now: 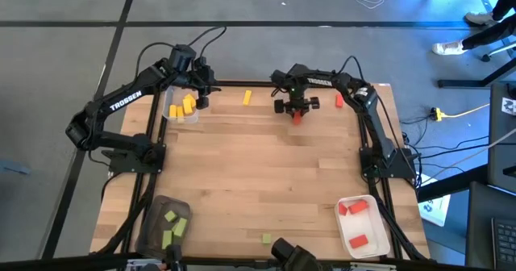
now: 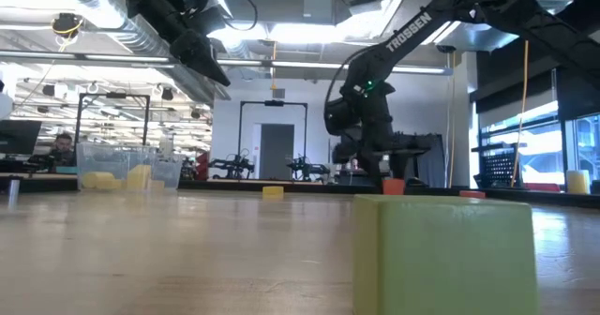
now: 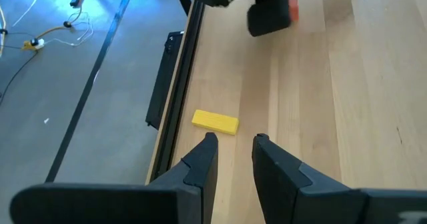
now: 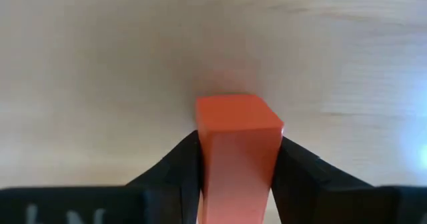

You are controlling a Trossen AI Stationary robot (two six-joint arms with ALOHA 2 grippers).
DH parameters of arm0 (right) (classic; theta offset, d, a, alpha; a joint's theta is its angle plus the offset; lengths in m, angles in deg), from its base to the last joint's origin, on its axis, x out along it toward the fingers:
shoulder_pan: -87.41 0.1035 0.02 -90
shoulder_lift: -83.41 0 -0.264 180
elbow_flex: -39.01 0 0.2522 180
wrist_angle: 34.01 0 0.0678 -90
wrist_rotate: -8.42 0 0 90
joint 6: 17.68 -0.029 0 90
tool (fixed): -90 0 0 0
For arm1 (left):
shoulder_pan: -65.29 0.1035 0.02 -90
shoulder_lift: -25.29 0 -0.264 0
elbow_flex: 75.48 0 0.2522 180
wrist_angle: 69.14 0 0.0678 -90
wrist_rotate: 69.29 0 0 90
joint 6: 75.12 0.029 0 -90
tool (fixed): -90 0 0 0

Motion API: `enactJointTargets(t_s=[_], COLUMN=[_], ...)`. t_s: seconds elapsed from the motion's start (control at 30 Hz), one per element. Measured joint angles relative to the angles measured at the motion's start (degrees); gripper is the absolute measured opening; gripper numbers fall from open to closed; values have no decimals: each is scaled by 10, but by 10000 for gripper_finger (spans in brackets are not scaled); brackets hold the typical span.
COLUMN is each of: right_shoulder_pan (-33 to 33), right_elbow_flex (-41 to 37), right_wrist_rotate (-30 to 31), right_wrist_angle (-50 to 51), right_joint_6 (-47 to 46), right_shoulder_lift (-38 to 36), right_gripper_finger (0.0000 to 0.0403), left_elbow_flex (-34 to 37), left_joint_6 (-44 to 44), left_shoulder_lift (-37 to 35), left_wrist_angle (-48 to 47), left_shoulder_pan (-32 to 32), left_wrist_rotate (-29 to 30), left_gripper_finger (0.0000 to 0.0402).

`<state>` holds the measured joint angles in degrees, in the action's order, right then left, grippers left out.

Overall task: Sort & place blocks by color
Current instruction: Put the orange block into the white bin

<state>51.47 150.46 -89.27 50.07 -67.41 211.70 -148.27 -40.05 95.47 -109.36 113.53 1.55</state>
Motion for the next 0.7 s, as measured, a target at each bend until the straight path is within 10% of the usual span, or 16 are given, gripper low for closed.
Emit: enactJointTargets(t_s=[0.37,0.7], right_shoulder_pan=[-4,44], right_elbow_flex=[116,157], right_wrist_rotate=[-73,-208], right_wrist_angle=[205,193], right_joint_6=[278,350], right_shoulder_lift=[-3,-34], right_gripper_finger=[137,137], left_elbow_flex=[0,0], left_joint_6=[0,15], left_shoulder_lift=[0,0], left_wrist_angle=[0,2], left_shoulder_pan=[0,0], left_wrist_rotate=[0,-102], left_gripper_finger=[82,82])
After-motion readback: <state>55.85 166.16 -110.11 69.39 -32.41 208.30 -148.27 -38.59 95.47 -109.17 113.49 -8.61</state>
